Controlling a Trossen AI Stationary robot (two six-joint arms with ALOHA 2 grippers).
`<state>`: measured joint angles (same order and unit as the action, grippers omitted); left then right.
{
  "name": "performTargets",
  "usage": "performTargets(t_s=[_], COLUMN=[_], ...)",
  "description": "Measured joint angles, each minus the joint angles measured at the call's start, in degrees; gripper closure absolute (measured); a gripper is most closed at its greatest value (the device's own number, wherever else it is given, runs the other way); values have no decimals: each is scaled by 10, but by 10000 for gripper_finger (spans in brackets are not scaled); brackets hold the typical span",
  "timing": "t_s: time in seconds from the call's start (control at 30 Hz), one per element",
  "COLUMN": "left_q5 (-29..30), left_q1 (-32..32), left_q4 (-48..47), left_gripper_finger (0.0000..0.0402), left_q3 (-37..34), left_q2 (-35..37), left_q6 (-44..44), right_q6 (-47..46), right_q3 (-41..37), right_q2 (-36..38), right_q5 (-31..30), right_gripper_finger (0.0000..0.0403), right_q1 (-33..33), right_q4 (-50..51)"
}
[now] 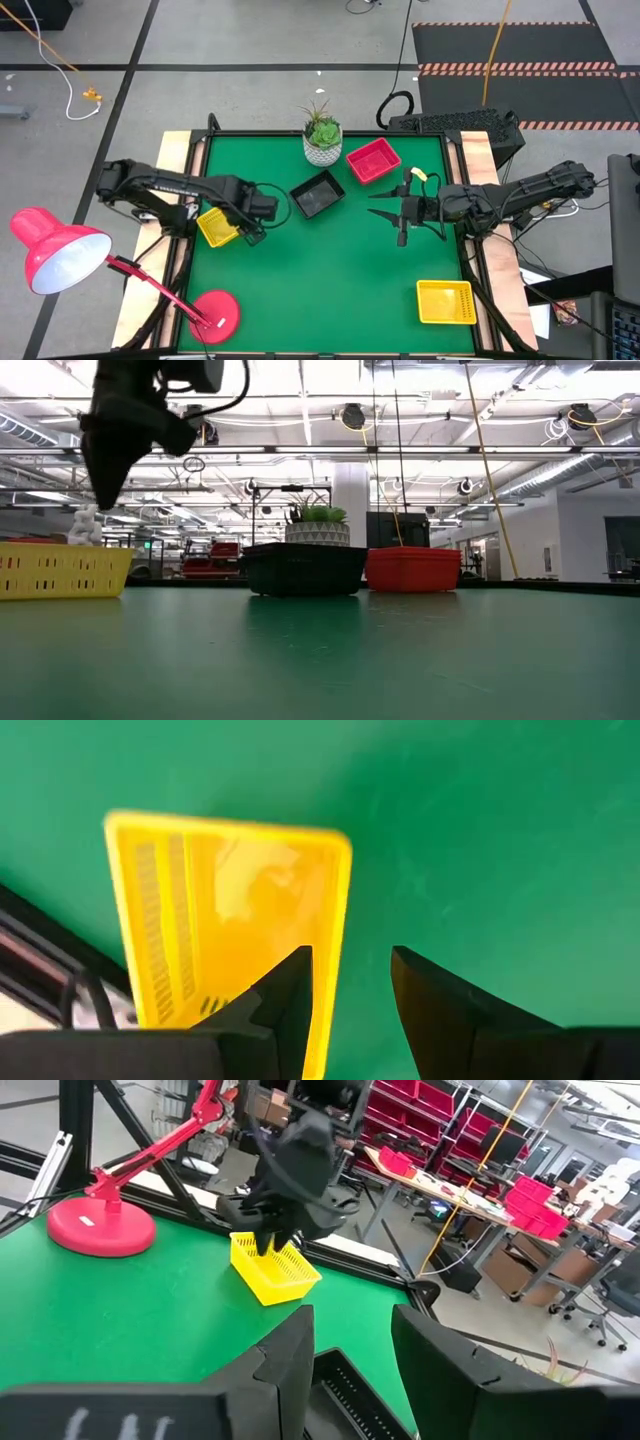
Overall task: Stack baskets by color
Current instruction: Stack the top left yellow bin on the bottom yellow bin
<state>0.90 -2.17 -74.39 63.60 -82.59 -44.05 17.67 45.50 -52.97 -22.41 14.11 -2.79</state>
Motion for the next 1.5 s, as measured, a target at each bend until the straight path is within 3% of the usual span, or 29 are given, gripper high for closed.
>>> performTargets(t_s=[0.13,0.4,0.8,0.97,1.1,1.3,1.5], left_q5=[-24,-4,-26,-26,-18,-3,11], left_q1=[-15,-25,-28,-43,-52,-65,-66], left_q4=[25,27,71,72,81,112,140], left_gripper_finger=[261,261,261,261,261,261,261], left_q3=[-36,-71,-112,-112,-112,-112,-111], left_q2=[2,3,2,2,2,3,16], left_q6=[-16,-37,-45,-37,-31,-10,4], right_q6=[5,5,0,-56,-154,-258,-321], right_q3=[0,0,0,1,1,5,83], right_q2=[0,0,0,0,-3,-48,-115], right_q5=[0,-1,-2,-1,-3,16,45], right_gripper_finger=[273,273,273,273,273,273,273], right_q1=[-1,-1,-1,-1,8,59,107], right_q4=[-2,-4,10,104,184,291,382])
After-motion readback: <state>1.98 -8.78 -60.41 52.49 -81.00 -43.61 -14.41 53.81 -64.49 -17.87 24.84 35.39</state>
